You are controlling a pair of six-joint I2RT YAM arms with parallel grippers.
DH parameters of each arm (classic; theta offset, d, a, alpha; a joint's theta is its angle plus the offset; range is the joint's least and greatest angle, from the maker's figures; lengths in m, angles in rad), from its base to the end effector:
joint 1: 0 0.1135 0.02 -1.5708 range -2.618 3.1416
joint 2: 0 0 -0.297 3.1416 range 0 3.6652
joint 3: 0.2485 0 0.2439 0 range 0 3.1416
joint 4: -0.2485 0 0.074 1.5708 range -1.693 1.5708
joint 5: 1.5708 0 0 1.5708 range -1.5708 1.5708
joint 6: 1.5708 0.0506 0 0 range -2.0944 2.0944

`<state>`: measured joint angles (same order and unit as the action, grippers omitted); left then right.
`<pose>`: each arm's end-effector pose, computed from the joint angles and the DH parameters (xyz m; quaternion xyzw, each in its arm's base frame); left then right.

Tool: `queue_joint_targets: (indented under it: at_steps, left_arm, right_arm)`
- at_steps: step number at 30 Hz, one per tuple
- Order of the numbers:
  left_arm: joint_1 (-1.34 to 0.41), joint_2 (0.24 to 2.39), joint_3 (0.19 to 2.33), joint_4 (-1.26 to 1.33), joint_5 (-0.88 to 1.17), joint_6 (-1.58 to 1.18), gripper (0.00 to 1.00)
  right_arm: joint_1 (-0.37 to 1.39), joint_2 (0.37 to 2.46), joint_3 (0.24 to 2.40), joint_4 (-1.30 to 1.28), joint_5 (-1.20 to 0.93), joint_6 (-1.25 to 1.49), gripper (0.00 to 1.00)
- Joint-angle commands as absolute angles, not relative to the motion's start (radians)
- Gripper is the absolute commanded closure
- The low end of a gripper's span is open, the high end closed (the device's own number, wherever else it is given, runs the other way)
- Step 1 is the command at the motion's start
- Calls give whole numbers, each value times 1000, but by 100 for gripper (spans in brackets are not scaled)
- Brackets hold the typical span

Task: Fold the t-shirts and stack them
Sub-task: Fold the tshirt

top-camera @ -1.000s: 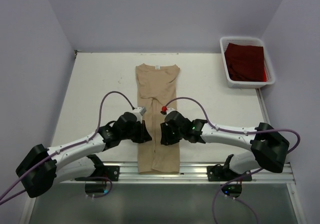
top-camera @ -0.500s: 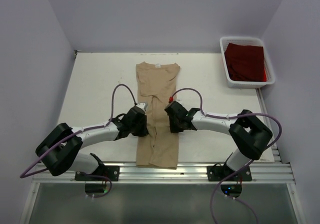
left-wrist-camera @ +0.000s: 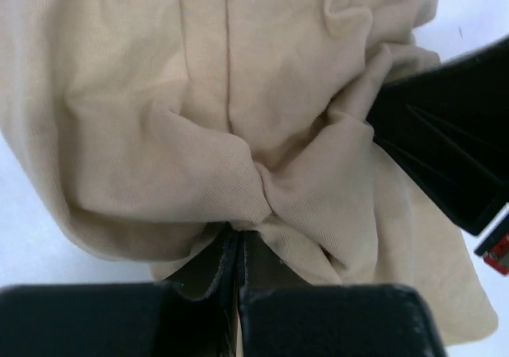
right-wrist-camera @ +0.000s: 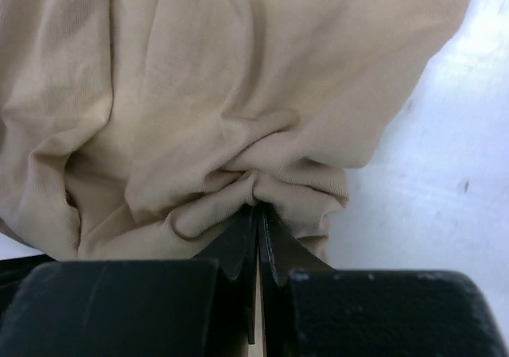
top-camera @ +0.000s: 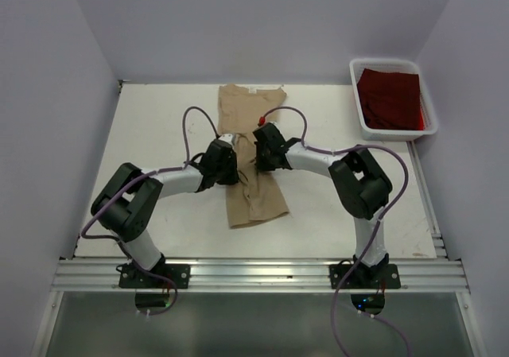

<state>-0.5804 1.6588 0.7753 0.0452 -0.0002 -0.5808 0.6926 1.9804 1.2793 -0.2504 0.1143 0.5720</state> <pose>0.2724 -0.1786 0.1720 -0.0002 0.9337 -0.1964 0.2995 0.3344 0.2700 0.1781 -0.0399 0.9502 0.1359 0.2776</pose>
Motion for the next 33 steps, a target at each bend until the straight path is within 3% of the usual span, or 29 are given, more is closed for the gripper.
queue_joint_targets:
  at_steps: [1,11,18,24,33]
  left_arm:
    - [-517,1761,885,3,-77,-479,100]
    - [-370,1918,1080,-71,58,-433,100]
    - [-374,1755,838,21,231,-505,100]
    - [-474,1599,625,14,242,-564,100]
    - [-537,1428,639,-60,178,-566,100]
  right_arm:
    - [651,2089,1333,-374,233,514,100]
    - [568,2207,1562,-498,284,500,100]
    - [568,2047,1315,-388,255,518,100]
    - [569,1898,1125,-327,207,551,100]
    - [589,1711,979,-190,36,499,100]
